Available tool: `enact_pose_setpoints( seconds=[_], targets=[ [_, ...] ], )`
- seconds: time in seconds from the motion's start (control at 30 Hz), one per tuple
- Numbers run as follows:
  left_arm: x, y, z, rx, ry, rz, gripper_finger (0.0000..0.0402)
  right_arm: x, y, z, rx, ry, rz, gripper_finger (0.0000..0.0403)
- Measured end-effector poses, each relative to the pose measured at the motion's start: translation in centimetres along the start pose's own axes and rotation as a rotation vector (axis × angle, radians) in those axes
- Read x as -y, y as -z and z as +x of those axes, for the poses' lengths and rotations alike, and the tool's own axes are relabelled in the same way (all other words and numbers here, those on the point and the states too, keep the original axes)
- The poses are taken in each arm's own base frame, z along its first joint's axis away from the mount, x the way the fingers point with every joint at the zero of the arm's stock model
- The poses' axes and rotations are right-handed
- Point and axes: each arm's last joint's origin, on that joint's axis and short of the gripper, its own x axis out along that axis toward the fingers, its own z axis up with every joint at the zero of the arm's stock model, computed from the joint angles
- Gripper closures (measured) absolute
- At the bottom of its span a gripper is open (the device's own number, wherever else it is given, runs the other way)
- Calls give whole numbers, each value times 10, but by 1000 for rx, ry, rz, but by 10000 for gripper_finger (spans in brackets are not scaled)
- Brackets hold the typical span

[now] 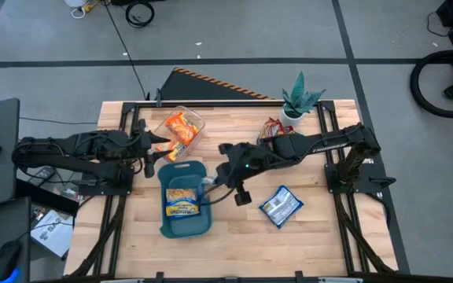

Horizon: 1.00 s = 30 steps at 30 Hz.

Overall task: Sort Maruchan noodles
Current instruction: Put the bottom blue noodle pack into the big blue bin

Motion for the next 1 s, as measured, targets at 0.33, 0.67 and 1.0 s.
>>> enact_pose_setpoints(
  seconds=[0.33, 0.67, 1.0],
  targets=[
    [-2, -6, -2, 24, -47, -135, 230, 1, -14, 21, 330, -126, -126, 398],
    [-5, -16, -8, 60, -39, -183, 230, -2, -2, 88, 373, -234, -149, 398],
    [-6, -13, -3, 24, -62, -175, 230, 32, 34, 132, 183, -189, 101, 374]
  ],
)
